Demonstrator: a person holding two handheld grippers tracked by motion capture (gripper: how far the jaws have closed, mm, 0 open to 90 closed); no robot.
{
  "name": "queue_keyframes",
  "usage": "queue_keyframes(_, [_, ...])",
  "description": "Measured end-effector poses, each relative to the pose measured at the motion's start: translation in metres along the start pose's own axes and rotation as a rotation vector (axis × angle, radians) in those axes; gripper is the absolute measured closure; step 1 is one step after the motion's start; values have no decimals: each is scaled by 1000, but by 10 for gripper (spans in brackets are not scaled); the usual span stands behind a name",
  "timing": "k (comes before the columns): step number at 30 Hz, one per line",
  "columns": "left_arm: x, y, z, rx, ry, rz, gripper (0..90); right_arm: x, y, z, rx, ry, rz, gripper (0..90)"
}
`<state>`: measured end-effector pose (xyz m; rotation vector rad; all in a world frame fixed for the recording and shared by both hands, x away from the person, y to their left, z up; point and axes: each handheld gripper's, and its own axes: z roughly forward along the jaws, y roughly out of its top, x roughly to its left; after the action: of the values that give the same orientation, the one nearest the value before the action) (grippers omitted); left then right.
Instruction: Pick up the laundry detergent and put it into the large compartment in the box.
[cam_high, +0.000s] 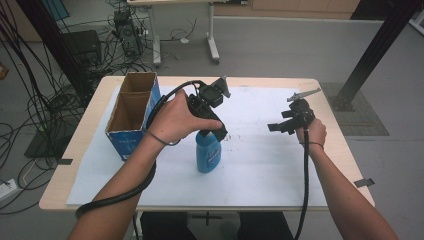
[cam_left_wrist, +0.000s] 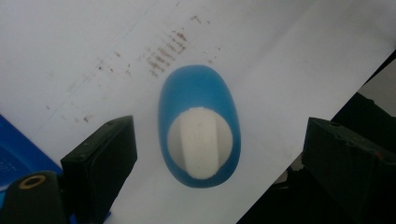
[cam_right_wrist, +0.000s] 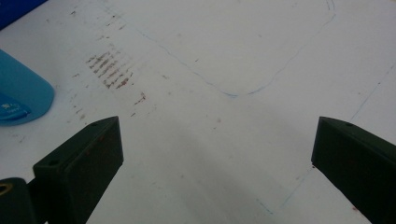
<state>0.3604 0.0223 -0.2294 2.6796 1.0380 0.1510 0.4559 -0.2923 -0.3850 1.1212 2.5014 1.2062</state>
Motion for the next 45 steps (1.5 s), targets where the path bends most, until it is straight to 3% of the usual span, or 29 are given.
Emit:
queue_keyframes(10, [4,-3,19,21,-26,-18,108,1,0,1,6,3,1,20])
queue_keyframes(24, [6,-6,42,48,-18,-34,107,1,1,1,2,1,-6,20])
queue_keyframes(45, [9,-8,48,51,-16,-48,104,1,0,0,2,-5,-8,20])
